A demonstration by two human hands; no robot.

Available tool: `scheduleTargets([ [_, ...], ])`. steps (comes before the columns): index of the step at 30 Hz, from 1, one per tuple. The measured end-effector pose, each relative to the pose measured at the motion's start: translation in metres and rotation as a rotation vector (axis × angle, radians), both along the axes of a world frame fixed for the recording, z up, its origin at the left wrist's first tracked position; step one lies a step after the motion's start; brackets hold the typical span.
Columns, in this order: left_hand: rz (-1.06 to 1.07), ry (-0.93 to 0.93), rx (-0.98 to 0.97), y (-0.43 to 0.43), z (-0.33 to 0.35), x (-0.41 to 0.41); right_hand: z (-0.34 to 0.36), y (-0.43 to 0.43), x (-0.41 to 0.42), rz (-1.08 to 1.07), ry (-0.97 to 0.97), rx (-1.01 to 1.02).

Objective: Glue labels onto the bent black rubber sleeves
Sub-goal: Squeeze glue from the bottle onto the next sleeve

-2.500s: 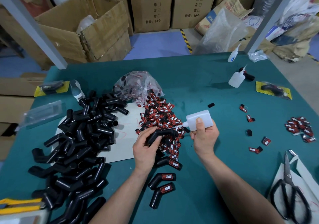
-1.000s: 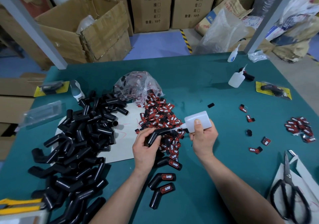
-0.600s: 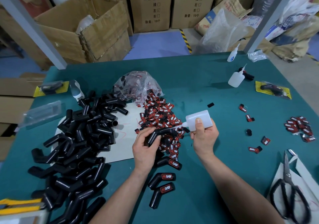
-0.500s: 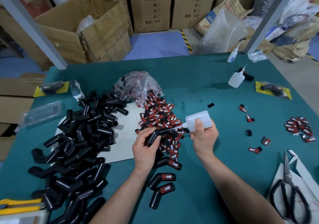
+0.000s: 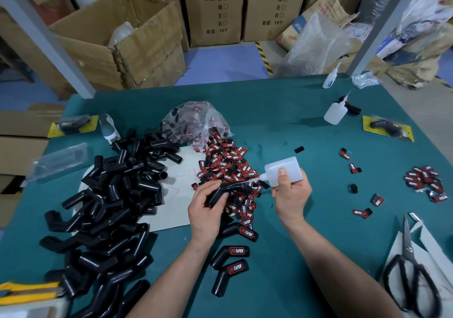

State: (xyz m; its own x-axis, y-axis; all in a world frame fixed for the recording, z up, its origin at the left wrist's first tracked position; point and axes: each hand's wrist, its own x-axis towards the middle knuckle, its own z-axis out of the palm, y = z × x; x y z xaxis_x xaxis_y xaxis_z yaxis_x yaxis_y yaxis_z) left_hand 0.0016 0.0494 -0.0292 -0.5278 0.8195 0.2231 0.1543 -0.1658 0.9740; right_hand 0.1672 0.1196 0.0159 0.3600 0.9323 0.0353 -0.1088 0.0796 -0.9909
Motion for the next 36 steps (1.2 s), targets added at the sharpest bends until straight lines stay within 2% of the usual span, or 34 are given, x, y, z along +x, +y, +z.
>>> scheduleTargets([
  [36,-0.001,-0.003,-0.020,-0.0009,-0.0004,-0.0002,-0.0016,-0.0018,-0.0025,-0.003,-0.016,0.005],
])
